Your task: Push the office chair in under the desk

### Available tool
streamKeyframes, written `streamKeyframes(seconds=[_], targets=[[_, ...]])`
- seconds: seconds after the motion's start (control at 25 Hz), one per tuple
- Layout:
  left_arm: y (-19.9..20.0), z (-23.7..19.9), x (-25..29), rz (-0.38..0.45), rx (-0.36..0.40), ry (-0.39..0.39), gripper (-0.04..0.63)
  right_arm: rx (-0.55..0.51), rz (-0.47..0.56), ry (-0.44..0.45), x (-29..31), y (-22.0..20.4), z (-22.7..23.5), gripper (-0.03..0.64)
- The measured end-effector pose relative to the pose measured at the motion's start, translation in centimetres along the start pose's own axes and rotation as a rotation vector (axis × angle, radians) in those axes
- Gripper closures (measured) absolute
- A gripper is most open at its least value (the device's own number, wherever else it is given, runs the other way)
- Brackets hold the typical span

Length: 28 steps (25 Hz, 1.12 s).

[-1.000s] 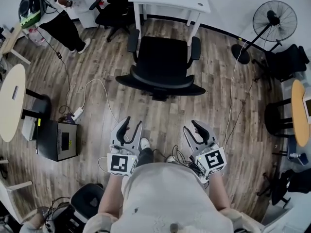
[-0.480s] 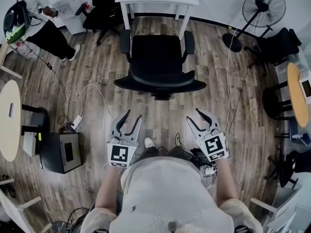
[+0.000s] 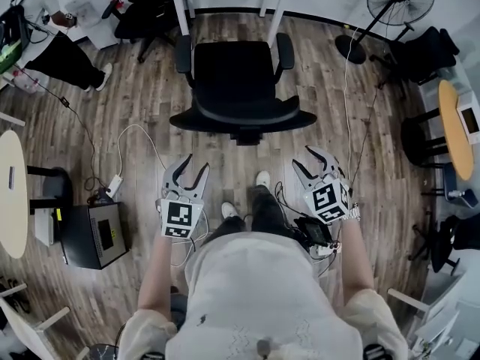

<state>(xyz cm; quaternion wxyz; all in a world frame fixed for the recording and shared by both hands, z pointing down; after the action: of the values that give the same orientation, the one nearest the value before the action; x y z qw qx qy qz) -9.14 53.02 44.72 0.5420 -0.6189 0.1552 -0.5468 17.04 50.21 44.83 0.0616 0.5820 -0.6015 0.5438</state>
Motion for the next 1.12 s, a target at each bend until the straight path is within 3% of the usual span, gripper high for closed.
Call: streamKeyframes(seconds=[0.28, 0.48, 0.64, 0.8, 1.12], targets=[[-1.2, -2.6, 5.0, -0.105, 0.146, 0.020, 0.399, -0.151, -0.110, 0.003, 5.5, -2.1, 3.4, 0.399], [-2.3, -4.2, 8.8, -0.197, 0.325, 0.041, 0.396, -0.250, -0.165, 0.015, 9.6, -3.1, 5.0, 0.387], [-2.0, -4.6, 10.4, -0.203, 0.393, 0.051, 0.396, -0.264, -0.162, 0.013, 11.5, -2.9, 5.9, 0.383], [-1.5, -4.8, 12.5, -0.218, 0.477, 0.023, 0.390, -0.286, -0.161, 0.011, 13.0, -2.4, 7.5, 0.385], [-4.3, -6.6, 17.8, -0.353, 0.656, -0.040, 0.376, -0.402, -0.270, 0.071, 18.4, -4.7, 8.2, 0.367]])
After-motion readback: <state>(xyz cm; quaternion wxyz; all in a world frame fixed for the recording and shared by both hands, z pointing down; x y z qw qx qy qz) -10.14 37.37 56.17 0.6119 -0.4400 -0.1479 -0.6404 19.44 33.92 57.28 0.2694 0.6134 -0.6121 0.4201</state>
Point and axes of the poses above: the fingertips, and each gripper's own axes: x forward along the fingers, z to its right, y out of its top, the point moved 1 cm from there along -x, backward along the fingers, and after that the axes turned 9 degrees about -z, right-handed, at the moved point
